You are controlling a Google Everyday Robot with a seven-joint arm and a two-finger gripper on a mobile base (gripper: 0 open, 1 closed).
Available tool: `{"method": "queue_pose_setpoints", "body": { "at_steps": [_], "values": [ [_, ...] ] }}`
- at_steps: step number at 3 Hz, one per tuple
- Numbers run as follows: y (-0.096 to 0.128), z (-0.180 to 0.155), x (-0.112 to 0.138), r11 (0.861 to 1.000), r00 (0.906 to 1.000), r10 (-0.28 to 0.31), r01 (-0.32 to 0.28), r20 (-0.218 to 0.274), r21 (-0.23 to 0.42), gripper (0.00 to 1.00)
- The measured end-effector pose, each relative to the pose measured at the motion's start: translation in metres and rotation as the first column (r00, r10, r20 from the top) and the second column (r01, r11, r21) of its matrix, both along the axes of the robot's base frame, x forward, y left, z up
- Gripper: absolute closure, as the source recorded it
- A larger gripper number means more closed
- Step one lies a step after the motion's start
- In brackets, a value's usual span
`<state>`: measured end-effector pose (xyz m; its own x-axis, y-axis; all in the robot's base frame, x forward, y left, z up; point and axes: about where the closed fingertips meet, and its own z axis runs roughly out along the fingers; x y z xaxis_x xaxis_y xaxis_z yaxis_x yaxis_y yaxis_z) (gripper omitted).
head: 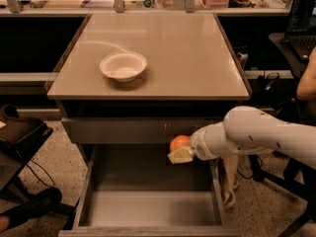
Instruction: Pick orange from middle drawer and place on counter
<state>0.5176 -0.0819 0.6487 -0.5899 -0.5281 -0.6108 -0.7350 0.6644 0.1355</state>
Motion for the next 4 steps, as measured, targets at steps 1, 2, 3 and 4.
{"method": "queue_pose_setpoints", "body": {
  "at_steps": [1, 2, 3, 4],
  "values": [
    [-0.017, 0.029, 0.004, 0.999, 0.9988, -0.040, 0.040, 0.027, -0.003, 1.00],
    [-0.046, 0.110, 0.010, 0.993, 0.9903, -0.104, 0.108, 0.092, -0.039, 1.00],
    [-0.060, 0.242, 0.018, 0.981, 0.9597, -0.149, 0.174, 0.238, -0.086, 1.00],
    [-0.067, 0.281, 0.023, 0.971, 0.9409, -0.192, 0.223, 0.279, -0.084, 1.00]
  ]
}}
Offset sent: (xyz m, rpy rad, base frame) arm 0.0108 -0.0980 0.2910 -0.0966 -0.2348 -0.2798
